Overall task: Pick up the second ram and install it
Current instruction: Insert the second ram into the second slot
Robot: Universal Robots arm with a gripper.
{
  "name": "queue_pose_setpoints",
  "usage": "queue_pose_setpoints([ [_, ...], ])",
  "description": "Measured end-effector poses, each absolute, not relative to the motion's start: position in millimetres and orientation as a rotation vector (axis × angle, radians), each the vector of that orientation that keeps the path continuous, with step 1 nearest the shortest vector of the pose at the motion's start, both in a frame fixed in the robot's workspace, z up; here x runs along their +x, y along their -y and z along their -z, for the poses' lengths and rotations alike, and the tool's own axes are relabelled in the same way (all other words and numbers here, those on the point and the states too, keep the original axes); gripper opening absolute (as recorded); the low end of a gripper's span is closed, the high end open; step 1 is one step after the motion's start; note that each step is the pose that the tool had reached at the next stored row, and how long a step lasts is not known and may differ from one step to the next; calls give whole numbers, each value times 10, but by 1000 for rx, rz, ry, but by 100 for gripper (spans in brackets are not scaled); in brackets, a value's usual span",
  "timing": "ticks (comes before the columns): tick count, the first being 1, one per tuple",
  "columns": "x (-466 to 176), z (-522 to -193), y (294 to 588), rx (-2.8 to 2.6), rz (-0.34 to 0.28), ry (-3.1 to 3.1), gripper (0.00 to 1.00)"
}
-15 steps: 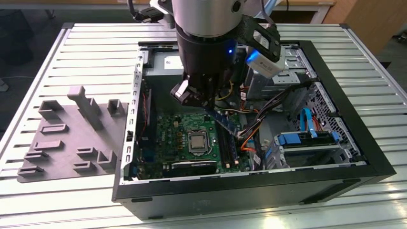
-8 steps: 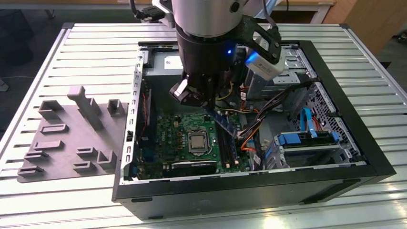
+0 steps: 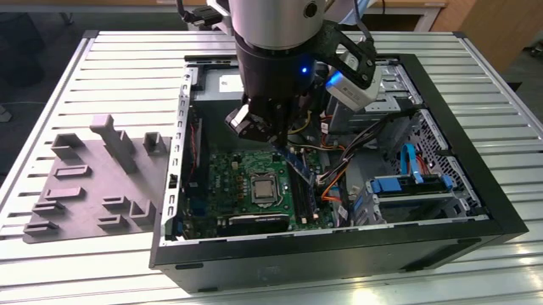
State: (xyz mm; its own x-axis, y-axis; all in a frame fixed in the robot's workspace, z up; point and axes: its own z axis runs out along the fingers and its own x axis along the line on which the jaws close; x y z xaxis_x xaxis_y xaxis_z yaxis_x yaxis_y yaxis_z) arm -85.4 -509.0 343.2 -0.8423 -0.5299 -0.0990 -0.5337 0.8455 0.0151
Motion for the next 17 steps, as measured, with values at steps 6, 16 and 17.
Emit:
queue_pose_setpoints([
  [6, -854, -3432, 5090, -778, -61, -2948, 12],
  [16, -854, -3432, 5090, -661, -55, -2975, 12],
  [17, -854, -3432, 5090, -648, -55, -2978, 12],
])
